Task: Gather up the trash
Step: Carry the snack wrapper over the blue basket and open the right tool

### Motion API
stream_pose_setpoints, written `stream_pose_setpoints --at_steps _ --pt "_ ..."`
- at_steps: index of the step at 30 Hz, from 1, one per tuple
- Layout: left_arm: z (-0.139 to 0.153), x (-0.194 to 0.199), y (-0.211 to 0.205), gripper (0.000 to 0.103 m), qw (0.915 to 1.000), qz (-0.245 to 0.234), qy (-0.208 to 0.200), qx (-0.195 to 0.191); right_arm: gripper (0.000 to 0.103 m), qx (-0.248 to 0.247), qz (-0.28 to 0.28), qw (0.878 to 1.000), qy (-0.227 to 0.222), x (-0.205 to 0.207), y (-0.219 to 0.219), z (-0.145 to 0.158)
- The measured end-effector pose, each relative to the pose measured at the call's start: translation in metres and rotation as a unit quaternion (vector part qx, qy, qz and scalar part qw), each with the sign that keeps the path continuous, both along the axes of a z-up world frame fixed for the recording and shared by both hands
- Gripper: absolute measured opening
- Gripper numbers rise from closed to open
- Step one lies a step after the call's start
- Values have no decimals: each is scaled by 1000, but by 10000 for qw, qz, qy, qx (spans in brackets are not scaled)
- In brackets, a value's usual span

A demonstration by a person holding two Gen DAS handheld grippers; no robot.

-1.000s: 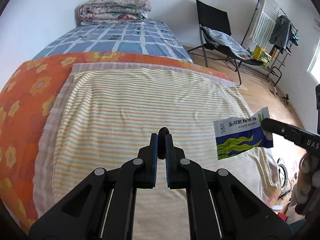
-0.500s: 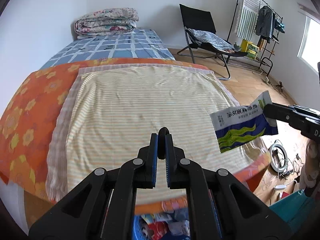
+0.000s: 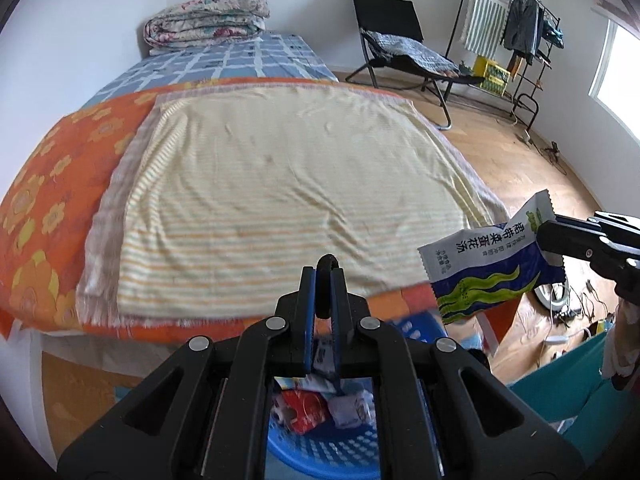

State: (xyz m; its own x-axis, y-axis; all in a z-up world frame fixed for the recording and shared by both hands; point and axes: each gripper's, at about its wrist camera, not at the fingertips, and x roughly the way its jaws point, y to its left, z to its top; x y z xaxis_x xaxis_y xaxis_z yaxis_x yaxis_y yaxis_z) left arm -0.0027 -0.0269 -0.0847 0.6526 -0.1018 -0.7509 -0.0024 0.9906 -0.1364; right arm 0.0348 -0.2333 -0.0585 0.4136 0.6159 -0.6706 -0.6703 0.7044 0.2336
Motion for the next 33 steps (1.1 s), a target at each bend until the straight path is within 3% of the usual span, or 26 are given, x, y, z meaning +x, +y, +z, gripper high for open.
stream_pose_setpoints --at_steps 12,23,26,27,31,33 --pt "-39 -30 -20 5 9986 -113 520 -61 6 -477 297 9981 251 -42 12 -48" --pt "-52 -38 -15 5 9971 67 760 -40 8 -516 123 9970 556 -41 6 -68" --pt "-54 -38 -13 6 9965 72 833 -84 8 -420 49 9951 897 -32 4 -74" --pt "-54 -38 -13 8 9964 91 844 -76 8 -327 32 9944 1007 -30 3 -75" --pt "-54 -41 -16 61 9971 169 745 -36 9 -275 87 9955 906 -33 6 -69" --pt "-54 -41 -17 67 9972 152 728 -2 13 -352 108 9958 838 -36 9 -69"
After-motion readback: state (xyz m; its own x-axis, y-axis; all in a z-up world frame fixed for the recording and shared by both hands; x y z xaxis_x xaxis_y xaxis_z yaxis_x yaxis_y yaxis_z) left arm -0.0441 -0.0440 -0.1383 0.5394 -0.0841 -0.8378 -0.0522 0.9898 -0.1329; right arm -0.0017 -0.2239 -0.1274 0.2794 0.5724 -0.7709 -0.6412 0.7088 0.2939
